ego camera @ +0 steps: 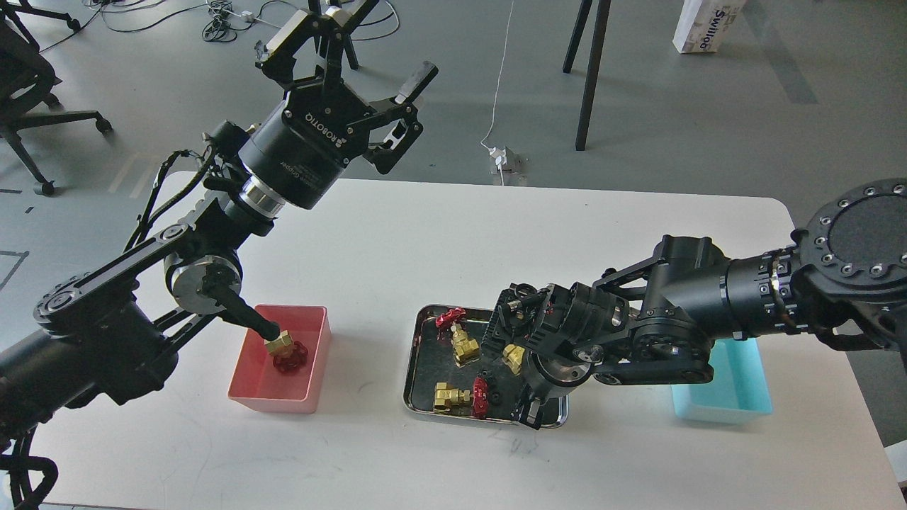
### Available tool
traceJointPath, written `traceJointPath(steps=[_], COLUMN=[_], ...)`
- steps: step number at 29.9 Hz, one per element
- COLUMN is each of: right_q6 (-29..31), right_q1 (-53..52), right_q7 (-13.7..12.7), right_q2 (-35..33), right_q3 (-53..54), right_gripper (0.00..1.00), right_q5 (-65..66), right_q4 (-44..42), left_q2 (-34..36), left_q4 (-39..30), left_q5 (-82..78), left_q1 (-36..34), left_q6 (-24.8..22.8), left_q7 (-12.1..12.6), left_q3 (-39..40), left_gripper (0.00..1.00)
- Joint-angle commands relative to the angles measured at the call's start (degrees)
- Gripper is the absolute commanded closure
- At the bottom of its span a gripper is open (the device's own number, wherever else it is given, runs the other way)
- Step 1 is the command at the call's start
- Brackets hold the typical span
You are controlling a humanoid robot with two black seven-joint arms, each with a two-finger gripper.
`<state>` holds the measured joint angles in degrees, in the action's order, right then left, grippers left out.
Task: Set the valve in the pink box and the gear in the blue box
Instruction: 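Reach the right gripper into the tray and grasp a black gear, then lift the black gear with the right gripper toward the blue box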
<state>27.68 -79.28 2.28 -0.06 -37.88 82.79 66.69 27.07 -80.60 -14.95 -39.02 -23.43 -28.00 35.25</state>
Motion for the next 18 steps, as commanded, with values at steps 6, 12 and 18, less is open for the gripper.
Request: traceJointPath(steps=[6,12,18], right_q6=[0.0,0.0,-0.08], right_q1=[0.71,1.06,1.41], right_q7=[0.0,0.0,0.09], right_q2=[0.06,0.06,0.06], right_q3=[-0.53,-0.27,-0.01], right_gripper=[0.46,0.52,0.53], right_q5=[0.09,0.09,0.0], right_q4=[-0.34,-0.95,-1.57], left_q2=[-0.08,-0.96,-0.96], left_q4=[0.53,0.53,0.53], left_q5=[0.01,0.01,0.01], left_q1=[0.26,0.26,0.43], left_q6=[-0.13,-0.13,-0.13], left_q7=[0.0,0.0,0.0], left_q3=[0.0,0.0,0.0], left_gripper=[0.18,0.18,0.18])
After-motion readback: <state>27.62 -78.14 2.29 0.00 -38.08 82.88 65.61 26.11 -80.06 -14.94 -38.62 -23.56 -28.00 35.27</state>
